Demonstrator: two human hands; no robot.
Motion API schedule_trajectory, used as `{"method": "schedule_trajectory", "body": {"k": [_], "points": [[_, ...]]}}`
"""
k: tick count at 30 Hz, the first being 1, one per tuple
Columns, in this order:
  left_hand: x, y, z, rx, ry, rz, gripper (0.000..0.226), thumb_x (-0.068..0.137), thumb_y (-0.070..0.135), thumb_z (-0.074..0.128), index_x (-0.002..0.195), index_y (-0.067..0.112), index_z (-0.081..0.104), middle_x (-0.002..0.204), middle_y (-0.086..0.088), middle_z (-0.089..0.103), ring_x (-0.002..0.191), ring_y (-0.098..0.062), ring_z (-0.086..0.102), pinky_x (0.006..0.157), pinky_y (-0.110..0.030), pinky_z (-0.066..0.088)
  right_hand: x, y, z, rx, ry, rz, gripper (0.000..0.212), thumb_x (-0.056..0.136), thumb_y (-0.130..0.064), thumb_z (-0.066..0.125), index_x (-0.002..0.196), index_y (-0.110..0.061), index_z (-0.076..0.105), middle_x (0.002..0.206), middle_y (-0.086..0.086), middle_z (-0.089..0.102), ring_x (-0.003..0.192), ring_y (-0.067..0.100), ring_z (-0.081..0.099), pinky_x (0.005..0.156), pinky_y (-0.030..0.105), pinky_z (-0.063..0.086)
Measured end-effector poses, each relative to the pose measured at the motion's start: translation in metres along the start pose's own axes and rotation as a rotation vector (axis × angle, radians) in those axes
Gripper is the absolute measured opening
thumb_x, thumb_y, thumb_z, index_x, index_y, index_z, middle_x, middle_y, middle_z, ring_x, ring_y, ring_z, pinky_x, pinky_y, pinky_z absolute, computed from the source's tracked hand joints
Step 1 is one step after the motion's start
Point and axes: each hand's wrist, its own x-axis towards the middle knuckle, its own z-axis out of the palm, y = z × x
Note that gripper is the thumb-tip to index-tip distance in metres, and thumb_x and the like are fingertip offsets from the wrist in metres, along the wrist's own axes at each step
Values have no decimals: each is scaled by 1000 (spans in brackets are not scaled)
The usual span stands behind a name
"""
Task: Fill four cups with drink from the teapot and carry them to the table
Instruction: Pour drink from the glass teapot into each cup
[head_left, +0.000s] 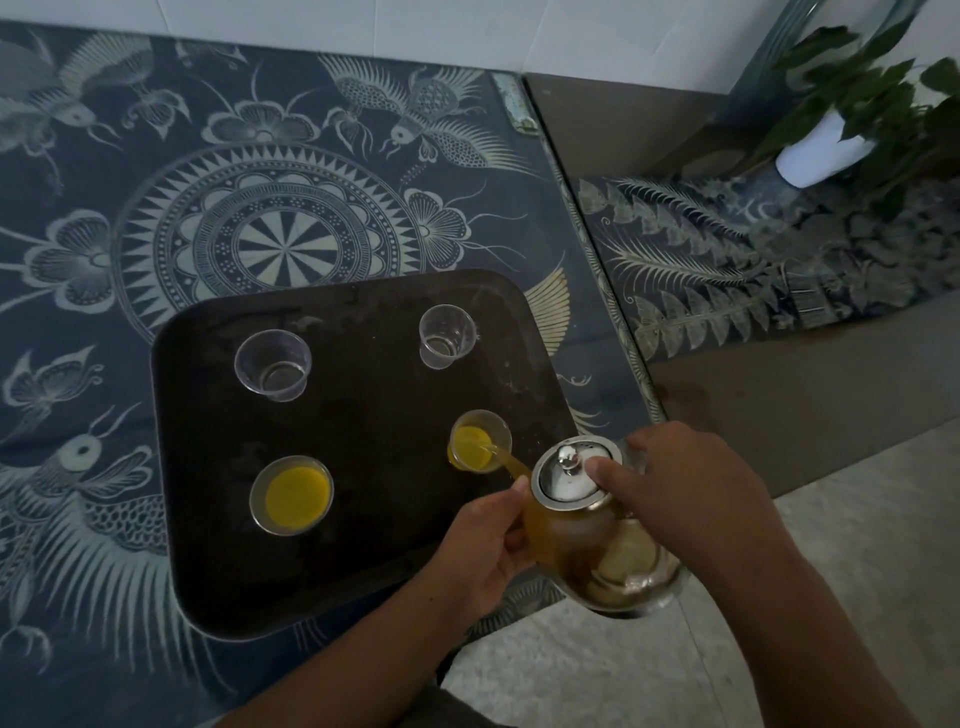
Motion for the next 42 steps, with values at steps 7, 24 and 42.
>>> {"method": "schedule_trajectory", "body": {"k": [7, 24, 42], "points": [[-3, 0, 1, 1, 6, -5, 36, 110, 29, 45, 125, 14, 75, 128, -19, 73, 114, -28, 72, 95, -41, 59, -1, 1, 2, 8, 21, 1, 51, 88, -66, 55, 109, -21, 64, 104, 1, 66, 83, 18, 54, 72, 33, 44], [-3, 4, -1, 34, 90, 11, 37, 107, 30, 50, 119, 7, 76, 110, -15, 78, 89, -19, 77, 75, -29, 61, 9, 20, 17, 92, -14, -44, 50, 86, -66, 54, 110, -24, 69, 92, -4, 63, 87, 18, 60, 76, 34, 47], [-2, -12, 61, 165, 425, 295, 37, 108, 28, 51, 113, 0, 74, 107, -21, 79, 98, -30, 78, 82, -37, 64, 52, 99, 22, 420, -22, -376, 56, 83, -61, 59, 119, -19, 71, 106, -3, 76, 90, 8, 67, 76, 28, 54]]}}
